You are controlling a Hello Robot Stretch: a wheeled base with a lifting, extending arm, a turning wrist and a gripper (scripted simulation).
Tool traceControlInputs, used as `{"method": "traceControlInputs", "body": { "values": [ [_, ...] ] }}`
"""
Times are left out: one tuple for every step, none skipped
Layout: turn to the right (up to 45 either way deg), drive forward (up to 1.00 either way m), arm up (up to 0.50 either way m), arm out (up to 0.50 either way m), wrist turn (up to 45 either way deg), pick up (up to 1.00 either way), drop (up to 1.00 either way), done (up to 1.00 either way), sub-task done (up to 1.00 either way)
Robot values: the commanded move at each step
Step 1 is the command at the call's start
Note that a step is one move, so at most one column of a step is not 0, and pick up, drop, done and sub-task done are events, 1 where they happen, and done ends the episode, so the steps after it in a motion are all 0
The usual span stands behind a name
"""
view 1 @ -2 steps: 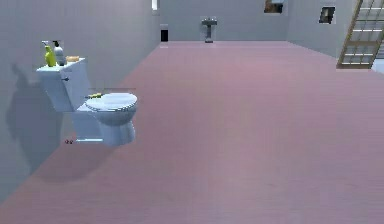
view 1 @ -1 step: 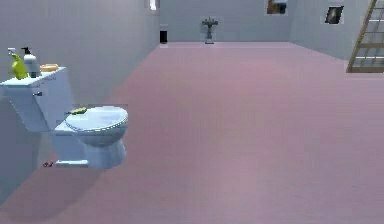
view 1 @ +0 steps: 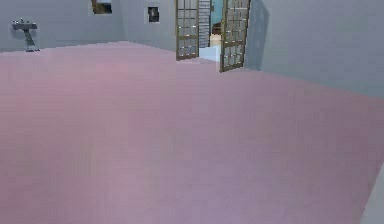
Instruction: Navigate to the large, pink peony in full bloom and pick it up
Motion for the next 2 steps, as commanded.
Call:
{"method": "traceControlInputs", "body": {
  "values": [
    [0.0, 0.55, 0.00, 0.00, 0.0, 0.00, 0.00, 0.00, 0.00],
    [3.0, 0.00, 0.00, 0.00, 0.0, 0.00, 0.00, 0.00, 0.00]
  ]
}}
